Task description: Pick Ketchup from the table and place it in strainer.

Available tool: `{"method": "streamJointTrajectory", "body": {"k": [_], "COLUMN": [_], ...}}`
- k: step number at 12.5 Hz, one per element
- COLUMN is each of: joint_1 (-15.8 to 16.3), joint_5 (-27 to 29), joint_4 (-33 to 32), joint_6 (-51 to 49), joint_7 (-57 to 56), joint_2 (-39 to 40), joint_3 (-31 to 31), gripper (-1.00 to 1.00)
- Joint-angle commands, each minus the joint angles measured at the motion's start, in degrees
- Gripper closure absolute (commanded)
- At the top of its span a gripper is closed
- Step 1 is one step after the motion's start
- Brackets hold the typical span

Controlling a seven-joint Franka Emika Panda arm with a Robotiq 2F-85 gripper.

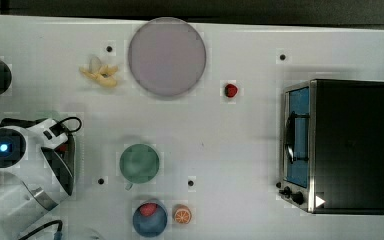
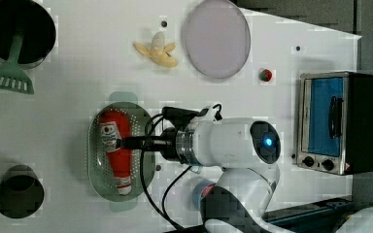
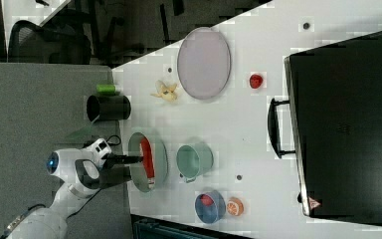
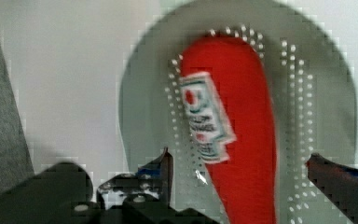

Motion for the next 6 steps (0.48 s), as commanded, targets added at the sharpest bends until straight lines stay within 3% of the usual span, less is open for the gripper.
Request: {"method": "streamJointTrajectory", "body": {"k": [1,6], "joint_1": [-2.27,-11.22], "joint_5": [-0.45,-0.22], "joint_4": [1.59,6.02], "joint_6": [-2.63,-20.17], "joint_7": [8.2,8.09], "joint_2": [-7.34,-19.63], "joint_3": [-0.17,-1.93], "gripper": [-1.0,-1.0]}}
